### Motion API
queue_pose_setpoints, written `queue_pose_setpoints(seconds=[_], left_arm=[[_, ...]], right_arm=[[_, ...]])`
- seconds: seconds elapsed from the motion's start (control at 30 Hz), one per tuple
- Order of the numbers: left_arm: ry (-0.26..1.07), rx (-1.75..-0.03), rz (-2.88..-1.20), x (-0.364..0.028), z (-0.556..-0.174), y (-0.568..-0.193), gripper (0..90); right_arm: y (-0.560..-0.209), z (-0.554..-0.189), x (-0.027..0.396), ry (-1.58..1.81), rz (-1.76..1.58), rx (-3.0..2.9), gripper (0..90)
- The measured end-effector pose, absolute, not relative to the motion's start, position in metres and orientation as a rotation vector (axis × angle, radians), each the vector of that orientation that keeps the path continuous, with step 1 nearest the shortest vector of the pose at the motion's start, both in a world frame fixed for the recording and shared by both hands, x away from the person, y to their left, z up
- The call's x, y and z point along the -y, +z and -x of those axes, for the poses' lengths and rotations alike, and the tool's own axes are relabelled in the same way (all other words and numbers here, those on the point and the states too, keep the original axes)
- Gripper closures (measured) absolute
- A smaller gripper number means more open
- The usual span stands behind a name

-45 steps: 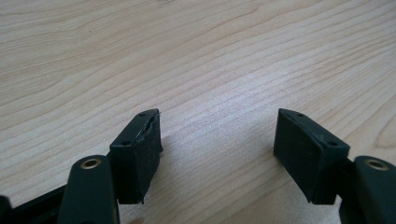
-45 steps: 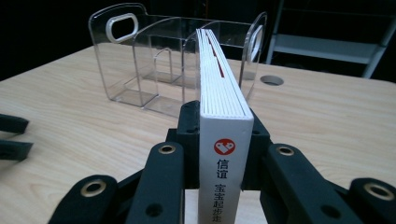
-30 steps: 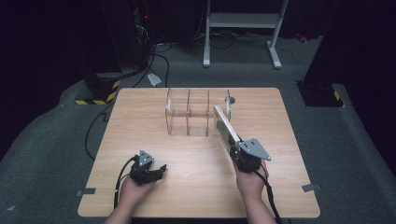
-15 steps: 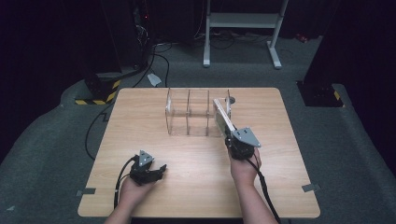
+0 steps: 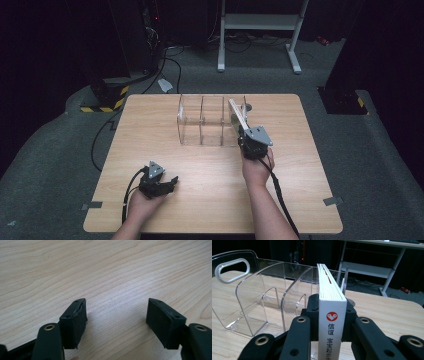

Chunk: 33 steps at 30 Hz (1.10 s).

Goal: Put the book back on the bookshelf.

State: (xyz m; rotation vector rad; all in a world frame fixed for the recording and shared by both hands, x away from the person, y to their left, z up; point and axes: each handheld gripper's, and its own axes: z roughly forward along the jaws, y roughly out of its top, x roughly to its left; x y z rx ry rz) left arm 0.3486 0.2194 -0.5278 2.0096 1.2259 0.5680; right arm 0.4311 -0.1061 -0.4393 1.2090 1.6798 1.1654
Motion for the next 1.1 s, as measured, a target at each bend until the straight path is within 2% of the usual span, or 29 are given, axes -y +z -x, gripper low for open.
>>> queue_pose_setpoints(seconds=[0.57, 1.1], left_arm=[[0.57, -1.222, -2.01, -0.22, -0.348, -0.528, 33.9], [0.573, -1.225, -2.012, -0.22, -0.347, -0.528, 34.3]], right_arm=[[-0.445, -0.444, 0.097, 1.123, -1.22, -1.652, 74.9], [-0.459, -0.429, 0.105, 1.142, -1.344, -1.65, 73.5]])
